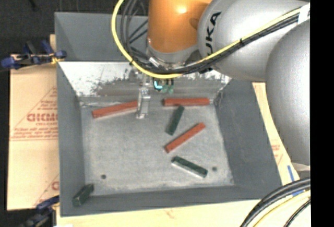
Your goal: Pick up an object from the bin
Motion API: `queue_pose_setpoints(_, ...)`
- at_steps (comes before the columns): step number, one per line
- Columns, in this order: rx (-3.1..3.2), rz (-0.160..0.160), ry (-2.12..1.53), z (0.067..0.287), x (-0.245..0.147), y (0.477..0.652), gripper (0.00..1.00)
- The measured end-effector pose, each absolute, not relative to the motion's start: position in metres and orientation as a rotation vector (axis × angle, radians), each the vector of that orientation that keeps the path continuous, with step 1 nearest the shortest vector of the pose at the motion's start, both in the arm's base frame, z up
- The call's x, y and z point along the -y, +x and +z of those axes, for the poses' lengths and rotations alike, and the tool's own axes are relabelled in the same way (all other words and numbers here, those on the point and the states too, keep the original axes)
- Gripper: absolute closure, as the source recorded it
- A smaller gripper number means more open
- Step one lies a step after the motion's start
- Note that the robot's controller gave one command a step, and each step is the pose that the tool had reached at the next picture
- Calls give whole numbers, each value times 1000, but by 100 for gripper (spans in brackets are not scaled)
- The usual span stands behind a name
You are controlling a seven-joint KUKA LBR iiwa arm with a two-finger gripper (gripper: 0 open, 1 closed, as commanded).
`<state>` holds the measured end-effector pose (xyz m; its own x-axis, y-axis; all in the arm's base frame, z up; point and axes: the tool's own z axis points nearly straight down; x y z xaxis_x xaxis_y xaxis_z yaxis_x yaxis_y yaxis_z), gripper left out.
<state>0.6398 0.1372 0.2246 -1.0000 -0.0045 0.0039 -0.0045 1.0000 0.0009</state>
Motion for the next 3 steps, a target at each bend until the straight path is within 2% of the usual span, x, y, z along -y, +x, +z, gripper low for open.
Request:
queue_pose_setpoints(1, 3146, -3, 3, 230, -137, 641, 0)
queue_pose_setpoints(2, 3153, -2, 35, 180, -119, 641, 0)
queue_pose_setpoints(3, 3144, 0, 196, 111, -85, 641, 0)
